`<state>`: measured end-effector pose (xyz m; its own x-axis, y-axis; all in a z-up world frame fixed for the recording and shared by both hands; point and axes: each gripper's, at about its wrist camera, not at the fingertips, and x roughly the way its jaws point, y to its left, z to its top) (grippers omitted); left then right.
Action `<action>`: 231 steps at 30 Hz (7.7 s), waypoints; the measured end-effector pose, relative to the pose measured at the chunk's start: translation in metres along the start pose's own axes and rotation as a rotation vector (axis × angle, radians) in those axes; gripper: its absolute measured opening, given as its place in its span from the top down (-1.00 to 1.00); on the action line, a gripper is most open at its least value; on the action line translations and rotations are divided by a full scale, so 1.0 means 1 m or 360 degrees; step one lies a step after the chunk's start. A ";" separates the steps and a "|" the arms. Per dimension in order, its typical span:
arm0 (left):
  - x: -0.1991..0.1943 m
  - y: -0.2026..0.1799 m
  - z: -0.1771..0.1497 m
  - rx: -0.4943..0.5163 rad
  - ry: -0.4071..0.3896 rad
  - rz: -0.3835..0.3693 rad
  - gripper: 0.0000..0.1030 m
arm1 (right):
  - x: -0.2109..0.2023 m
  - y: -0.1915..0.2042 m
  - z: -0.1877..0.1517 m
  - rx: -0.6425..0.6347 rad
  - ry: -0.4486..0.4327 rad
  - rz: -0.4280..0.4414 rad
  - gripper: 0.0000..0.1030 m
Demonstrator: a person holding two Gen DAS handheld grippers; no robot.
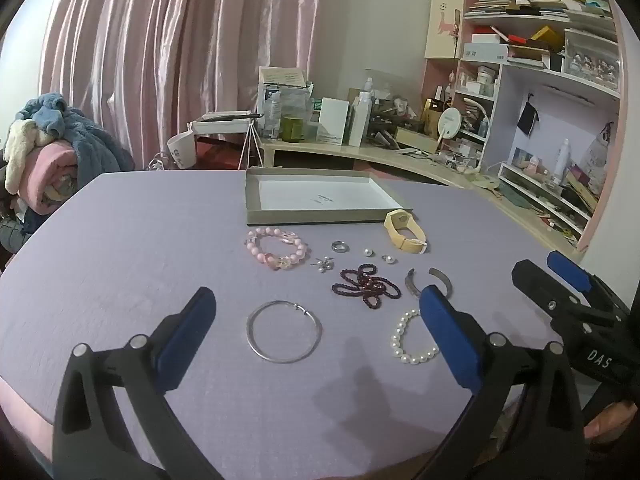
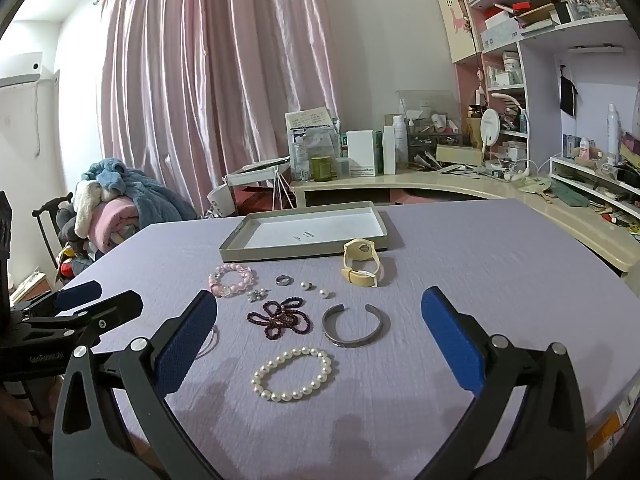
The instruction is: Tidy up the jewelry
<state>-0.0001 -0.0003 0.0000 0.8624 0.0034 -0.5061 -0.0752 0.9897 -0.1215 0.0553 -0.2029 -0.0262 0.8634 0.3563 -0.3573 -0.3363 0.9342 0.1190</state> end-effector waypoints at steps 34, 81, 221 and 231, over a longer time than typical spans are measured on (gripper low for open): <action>0.000 0.000 0.000 0.0004 0.0002 0.0003 -0.97 | -0.002 0.003 0.002 -0.0008 -0.0001 -0.0005 -0.97; 0.000 0.000 0.000 0.0003 0.0009 0.0007 -0.97 | -0.001 0.001 0.003 -0.0009 0.0000 -0.0006 -0.97; 0.307 0.046 0.202 0.0008 0.0353 0.0077 -0.34 | 0.346 -0.043 0.154 -0.0010 0.0551 0.0131 0.81; 0.327 0.046 0.197 0.0004 0.0392 0.0087 -0.34 | 0.361 -0.046 0.143 0.0008 0.0594 0.0130 -0.23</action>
<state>0.3767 0.0740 -0.0030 0.7092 0.0221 -0.7047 -0.1167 0.9894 -0.0864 0.4359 -0.1152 -0.0283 0.6373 0.3995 -0.6590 -0.3955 0.9035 0.1652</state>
